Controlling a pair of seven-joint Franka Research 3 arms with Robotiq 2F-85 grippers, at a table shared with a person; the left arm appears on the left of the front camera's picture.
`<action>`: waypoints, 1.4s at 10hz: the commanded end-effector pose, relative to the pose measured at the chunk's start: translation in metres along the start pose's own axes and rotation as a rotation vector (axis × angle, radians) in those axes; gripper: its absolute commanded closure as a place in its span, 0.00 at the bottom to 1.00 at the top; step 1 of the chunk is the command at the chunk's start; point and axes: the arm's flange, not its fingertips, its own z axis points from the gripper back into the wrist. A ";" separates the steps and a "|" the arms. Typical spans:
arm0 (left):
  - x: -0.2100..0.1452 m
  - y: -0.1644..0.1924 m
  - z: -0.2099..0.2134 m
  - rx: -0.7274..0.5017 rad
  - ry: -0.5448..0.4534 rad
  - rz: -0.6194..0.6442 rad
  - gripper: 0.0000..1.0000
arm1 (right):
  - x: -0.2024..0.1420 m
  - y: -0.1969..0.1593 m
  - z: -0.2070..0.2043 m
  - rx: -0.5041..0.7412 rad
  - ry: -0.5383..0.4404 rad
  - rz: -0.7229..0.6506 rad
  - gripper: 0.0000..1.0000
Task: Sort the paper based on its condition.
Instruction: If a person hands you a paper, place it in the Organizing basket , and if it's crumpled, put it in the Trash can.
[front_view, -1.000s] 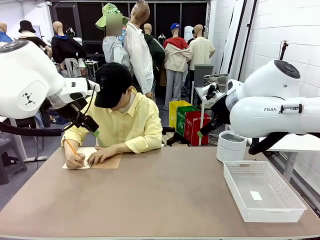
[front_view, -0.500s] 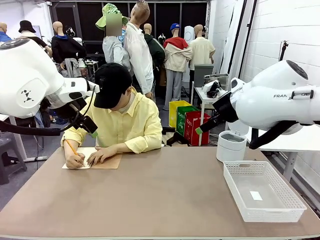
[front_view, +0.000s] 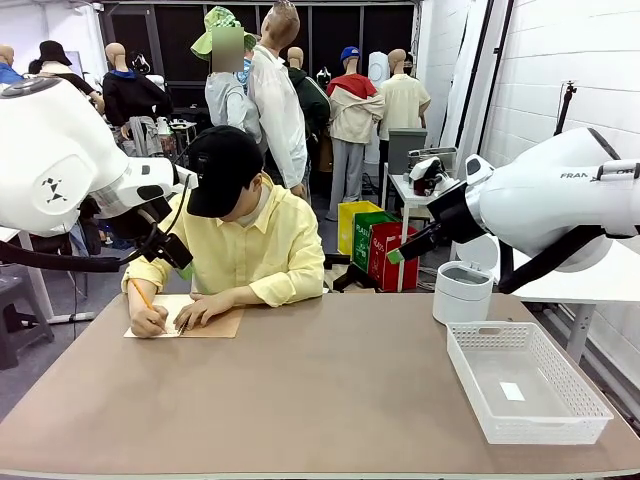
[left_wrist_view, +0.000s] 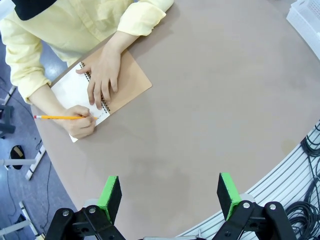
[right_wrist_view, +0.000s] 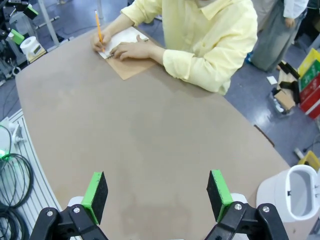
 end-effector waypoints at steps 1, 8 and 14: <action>0.000 -0.001 -0.001 0.003 -0.009 -0.003 0.00 | -0.003 -0.006 -0.013 0.013 -0.021 0.013 0.00; 0.000 -0.001 -0.001 0.003 -0.009 -0.003 0.00 | 0.000 0.000 0.000 0.000 0.000 0.000 0.00; 0.000 -0.001 -0.001 0.003 -0.009 -0.003 0.00 | 0.000 0.000 0.000 0.000 0.000 0.000 0.00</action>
